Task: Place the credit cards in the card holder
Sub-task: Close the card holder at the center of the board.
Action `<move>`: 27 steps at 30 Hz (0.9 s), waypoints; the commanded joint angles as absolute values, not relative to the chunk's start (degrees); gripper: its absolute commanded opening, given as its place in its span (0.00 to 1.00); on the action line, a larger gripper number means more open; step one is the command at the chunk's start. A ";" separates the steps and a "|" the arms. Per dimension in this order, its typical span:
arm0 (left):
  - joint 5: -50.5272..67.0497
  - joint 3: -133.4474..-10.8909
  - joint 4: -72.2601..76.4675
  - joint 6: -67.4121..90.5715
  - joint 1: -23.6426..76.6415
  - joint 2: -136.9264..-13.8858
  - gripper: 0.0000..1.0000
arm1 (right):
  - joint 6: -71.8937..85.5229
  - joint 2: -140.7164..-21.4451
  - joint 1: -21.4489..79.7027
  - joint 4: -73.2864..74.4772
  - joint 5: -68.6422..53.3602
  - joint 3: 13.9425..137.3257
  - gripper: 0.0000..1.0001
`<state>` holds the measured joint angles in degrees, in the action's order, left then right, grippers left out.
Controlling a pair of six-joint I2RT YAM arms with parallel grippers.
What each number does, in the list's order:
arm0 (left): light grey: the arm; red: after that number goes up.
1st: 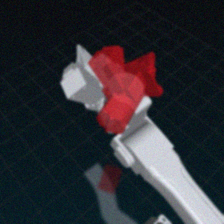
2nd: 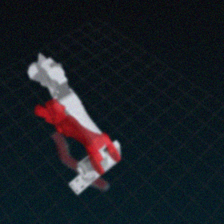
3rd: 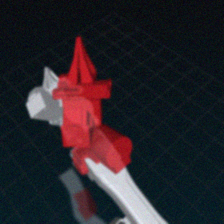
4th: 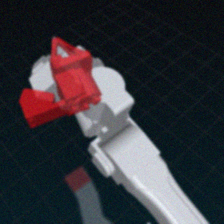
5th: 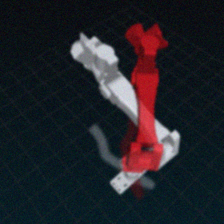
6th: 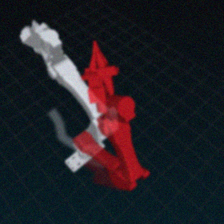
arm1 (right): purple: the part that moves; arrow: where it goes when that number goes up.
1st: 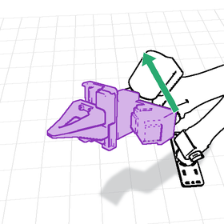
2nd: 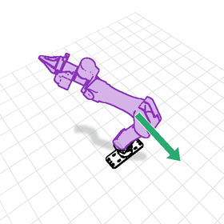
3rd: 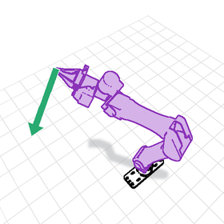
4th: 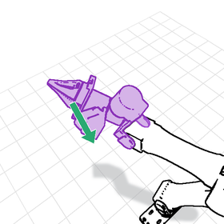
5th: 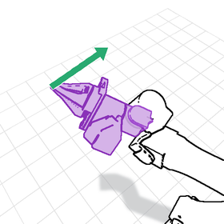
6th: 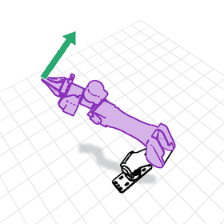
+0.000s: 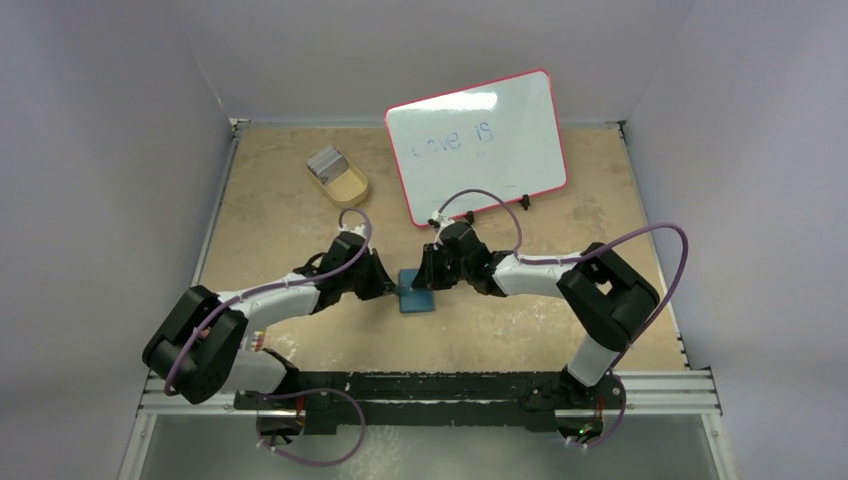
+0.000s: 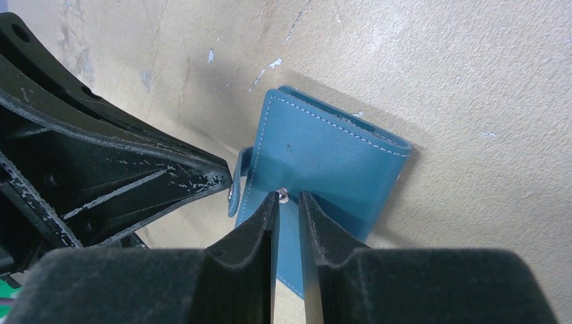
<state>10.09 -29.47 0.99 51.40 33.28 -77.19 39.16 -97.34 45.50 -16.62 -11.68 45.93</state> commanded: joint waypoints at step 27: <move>9.49 -32.10 3.72 50.22 33.14 -77.66 0.00 | 41.55 -95.48 45.84 -19.15 -13.72 49.05 0.28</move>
